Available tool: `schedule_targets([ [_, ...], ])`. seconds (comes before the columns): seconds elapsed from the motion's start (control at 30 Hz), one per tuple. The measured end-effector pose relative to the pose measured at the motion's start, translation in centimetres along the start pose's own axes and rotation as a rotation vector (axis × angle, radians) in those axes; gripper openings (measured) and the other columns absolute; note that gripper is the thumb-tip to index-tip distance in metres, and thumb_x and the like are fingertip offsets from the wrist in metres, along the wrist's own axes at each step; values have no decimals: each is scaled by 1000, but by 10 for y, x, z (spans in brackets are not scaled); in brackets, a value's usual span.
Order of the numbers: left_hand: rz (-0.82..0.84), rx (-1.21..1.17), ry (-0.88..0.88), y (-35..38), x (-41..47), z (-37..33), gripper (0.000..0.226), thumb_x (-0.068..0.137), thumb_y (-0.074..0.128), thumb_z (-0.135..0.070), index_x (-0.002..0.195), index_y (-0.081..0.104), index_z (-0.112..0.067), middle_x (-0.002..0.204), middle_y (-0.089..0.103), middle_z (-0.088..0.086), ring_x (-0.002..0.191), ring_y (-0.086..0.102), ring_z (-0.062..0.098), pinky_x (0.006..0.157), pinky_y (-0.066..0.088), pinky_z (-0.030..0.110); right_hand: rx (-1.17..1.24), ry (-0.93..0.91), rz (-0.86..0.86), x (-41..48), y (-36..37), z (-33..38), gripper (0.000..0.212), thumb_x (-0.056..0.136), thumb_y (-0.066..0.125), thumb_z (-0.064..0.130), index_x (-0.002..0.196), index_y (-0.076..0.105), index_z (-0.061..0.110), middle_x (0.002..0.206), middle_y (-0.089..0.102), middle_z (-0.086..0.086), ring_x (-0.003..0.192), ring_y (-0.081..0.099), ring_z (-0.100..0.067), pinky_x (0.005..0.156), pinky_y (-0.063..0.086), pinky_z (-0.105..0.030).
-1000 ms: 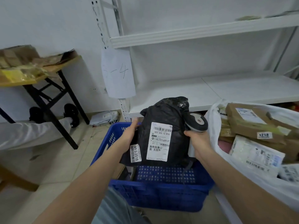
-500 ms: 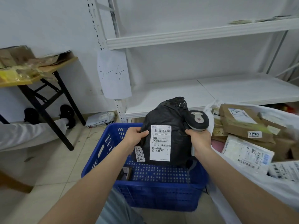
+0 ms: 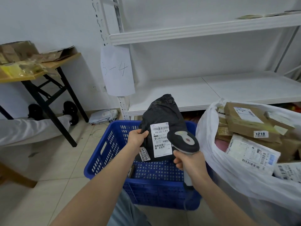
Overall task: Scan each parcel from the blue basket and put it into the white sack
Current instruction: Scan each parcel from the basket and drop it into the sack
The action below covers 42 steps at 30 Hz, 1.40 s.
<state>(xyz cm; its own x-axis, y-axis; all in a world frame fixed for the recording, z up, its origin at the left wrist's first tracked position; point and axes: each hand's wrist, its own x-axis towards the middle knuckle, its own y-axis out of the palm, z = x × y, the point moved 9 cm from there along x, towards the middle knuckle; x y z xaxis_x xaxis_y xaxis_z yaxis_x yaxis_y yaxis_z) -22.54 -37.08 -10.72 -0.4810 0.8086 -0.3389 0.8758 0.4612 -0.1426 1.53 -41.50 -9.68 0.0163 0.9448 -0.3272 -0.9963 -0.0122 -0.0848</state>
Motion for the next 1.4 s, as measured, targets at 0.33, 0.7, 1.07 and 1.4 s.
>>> schedule_targets([
  [0.33, -12, 18, -20, 1, 3, 7, 23, 93, 60, -12, 114, 67, -5, 111, 69, 12, 104, 63, 30, 96, 50, 46, -25, 142, 50, -10, 8, -16, 22, 83, 65, 6, 61, 65, 4, 45, 61, -2, 33, 50, -7, 43, 43, -20],
  [0.7, -14, 24, -22, 7, 2, 5, 26, 93, 60, -12, 117, 65, -7, 113, 68, 12, 107, 62, 29, 97, 49, 46, -12, 178, 69, -14, 5, -13, 35, 83, 62, 2, 49, 57, 7, 43, 56, -2, 36, 47, -9, 46, 41, -21],
  [1.07, -17, 37, -20, 7, -2, 4, 27, 92, 61, -13, 118, 66, -8, 115, 68, 11, 108, 61, 29, 97, 49, 47, -44, 223, 98, -13, 4, -15, 37, 85, 60, 3, 48, 54, 8, 47, 55, -3, 35, 44, -8, 42, 39, -20],
  [1.4, -19, 52, -8, 11, -3, 2, 30, 92, 61, -13, 122, 63, -8, 121, 65, 10, 114, 58, 29, 101, 46, 47, -16, 227, 99, -10, 1, -17, 34, 84, 62, 5, 51, 58, 10, 43, 55, 1, 33, 45, -6, 43, 39, -20],
])
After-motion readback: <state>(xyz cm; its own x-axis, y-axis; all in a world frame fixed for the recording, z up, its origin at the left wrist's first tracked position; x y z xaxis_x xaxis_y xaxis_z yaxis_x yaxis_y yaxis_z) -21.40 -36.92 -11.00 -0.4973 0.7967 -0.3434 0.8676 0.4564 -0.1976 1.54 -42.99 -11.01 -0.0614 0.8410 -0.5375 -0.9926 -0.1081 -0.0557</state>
